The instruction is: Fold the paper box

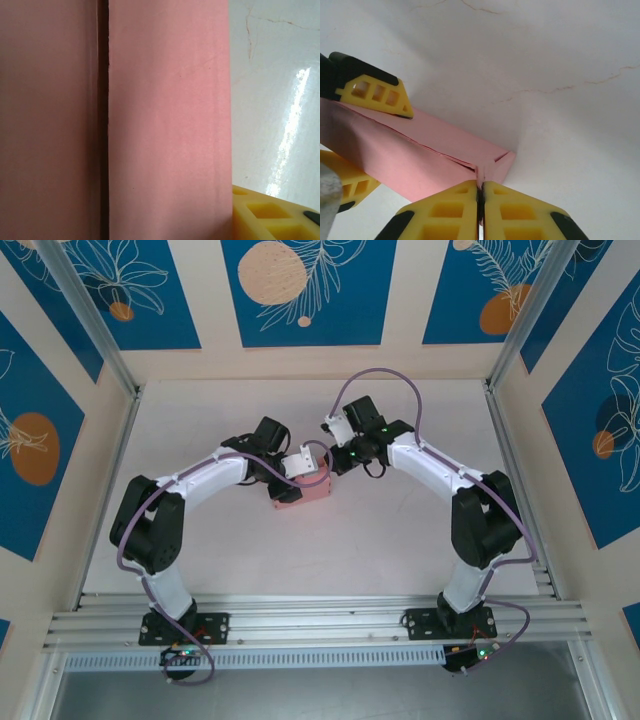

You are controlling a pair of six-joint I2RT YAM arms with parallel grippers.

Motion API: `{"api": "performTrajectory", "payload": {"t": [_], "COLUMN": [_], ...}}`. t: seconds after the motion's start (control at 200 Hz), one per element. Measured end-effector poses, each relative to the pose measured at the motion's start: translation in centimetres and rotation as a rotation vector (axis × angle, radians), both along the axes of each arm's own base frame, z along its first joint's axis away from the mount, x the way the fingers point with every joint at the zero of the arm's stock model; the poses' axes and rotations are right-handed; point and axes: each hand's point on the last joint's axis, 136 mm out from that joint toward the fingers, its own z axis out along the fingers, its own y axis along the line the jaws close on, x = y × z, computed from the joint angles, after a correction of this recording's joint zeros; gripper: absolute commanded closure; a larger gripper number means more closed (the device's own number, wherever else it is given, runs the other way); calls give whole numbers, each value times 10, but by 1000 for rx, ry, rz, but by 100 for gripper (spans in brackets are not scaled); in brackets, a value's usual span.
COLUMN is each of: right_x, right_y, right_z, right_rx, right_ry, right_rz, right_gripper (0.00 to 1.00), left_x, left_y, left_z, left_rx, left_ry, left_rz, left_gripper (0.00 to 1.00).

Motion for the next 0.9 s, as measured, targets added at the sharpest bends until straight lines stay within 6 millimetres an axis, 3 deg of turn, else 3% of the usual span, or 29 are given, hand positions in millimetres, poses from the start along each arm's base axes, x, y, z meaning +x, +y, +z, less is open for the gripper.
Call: {"api": "performTrajectory", "payload": {"t": [0.575, 0.9], "right_x": [-3, -4], "right_y": [2, 4], "right_z": [3, 18], "right_rx": [33, 32], "right_ry": [71, 116], "right_rz": [-89, -141], "right_gripper": [95, 95], "left_x": [1, 5], "left_y": [-1, 1], "left_z": [-1, -3], "left_rx": [1, 19], "left_ry": [4, 2], "left_rz": [2, 10], "left_gripper": [46, 46]}}
